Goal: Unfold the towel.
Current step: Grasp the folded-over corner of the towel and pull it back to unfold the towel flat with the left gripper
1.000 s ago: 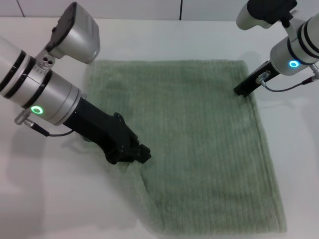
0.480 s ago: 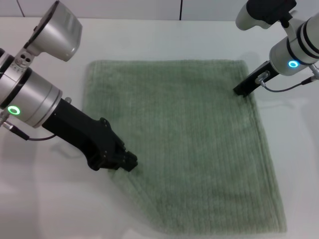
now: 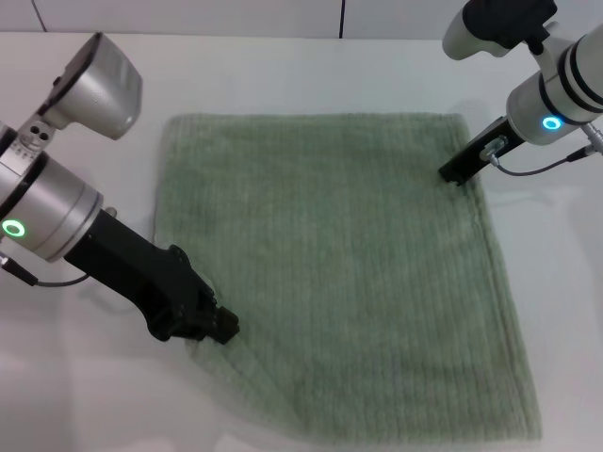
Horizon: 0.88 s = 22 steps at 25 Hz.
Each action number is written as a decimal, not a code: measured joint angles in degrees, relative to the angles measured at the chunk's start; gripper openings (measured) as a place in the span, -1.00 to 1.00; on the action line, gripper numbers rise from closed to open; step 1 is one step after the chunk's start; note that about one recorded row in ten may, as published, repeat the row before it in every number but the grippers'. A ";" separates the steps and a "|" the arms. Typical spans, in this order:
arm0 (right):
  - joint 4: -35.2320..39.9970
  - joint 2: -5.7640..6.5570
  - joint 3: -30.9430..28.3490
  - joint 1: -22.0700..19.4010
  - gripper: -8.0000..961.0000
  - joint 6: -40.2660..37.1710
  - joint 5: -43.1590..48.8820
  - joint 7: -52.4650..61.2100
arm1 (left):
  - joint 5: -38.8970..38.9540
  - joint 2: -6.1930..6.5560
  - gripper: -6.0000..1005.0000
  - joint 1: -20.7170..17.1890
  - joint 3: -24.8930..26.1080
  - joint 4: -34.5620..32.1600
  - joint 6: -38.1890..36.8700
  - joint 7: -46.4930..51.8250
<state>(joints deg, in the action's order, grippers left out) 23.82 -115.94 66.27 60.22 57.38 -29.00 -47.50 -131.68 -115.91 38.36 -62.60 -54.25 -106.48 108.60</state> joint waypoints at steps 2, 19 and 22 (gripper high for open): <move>0.00 -0.01 0.00 0.02 -0.98 0.00 0.00 -0.02 | -0.96 0.15 -0.86 -0.11 2.96 1.18 -0.72 -0.28; 0.00 -0.17 0.00 0.15 -0.95 0.01 -0.01 -0.13 | -2.71 0.50 -0.38 -0.40 6.86 3.34 -1.36 -1.21; 0.05 -0.17 0.00 0.16 -0.95 -0.12 -0.01 -0.18 | -1.87 -0.40 -0.35 -0.36 13.24 3.15 0.06 -5.78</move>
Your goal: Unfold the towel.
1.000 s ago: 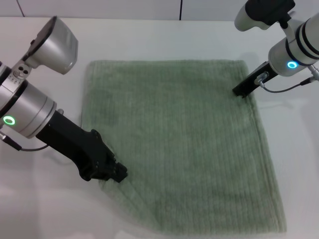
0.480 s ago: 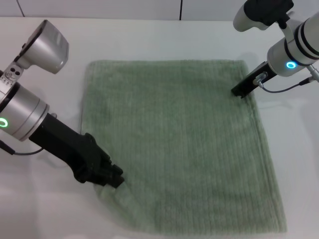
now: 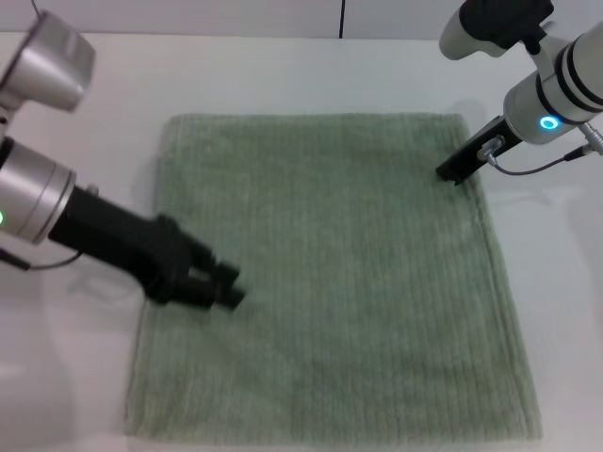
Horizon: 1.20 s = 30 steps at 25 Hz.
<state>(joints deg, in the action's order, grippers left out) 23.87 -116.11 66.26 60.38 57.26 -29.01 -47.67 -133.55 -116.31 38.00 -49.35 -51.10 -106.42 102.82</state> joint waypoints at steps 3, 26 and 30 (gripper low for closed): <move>0.31 0.00 -0.05 0.00 -0.94 -0.60 -0.04 -0.29 | 3.48 -1.37 -0.35 -0.01 5.78 0.69 2.32 -6.83; 19.09 -3.66 25.89 -7.35 -0.91 -43.00 -15.62 0.32 | 65.00 -2.04 -0.34 -2.51 22.98 37.27 33.00 -50.03; 21.29 -3.74 40.36 -12.85 -0.91 -64.87 -22.51 0.43 | 69.09 -2.18 -0.34 -1.71 23.07 40.08 35.01 -54.06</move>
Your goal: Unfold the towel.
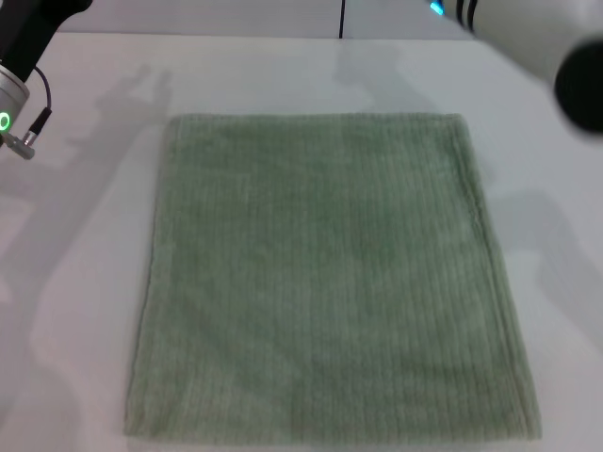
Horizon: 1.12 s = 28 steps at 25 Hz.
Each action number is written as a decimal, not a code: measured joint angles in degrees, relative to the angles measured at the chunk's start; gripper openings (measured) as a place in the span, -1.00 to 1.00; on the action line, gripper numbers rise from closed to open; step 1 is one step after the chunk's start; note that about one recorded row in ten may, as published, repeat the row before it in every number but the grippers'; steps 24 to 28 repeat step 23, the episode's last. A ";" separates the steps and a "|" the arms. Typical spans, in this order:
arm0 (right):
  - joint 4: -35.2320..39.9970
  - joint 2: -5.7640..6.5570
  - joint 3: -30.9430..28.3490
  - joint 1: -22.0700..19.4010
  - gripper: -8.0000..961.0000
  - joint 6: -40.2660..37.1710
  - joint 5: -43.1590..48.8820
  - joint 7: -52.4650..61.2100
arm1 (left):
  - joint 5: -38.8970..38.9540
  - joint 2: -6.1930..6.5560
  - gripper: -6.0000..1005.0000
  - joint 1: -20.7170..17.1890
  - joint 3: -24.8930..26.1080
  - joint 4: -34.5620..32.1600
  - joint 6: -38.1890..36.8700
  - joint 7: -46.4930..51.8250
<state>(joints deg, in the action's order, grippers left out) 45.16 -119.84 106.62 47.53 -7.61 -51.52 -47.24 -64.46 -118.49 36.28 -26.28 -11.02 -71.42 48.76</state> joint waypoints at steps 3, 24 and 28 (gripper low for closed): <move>-1.99 0.00 10.62 -3.49 -0.90 -19.55 -3.51 1.42 | 1.85 -0.10 -0.34 0.74 0.06 1.89 1.41 -2.51; -29.72 0.65 13.52 -18.67 -0.89 -66.17 -2.73 45.74 | 12.40 -0.51 -0.25 2.58 1.49 10.18 6.22 -20.31; -29.72 0.65 13.52 -18.67 -0.89 -66.17 -2.73 45.74 | 12.40 -0.51 -0.25 2.58 1.49 10.18 6.22 -20.31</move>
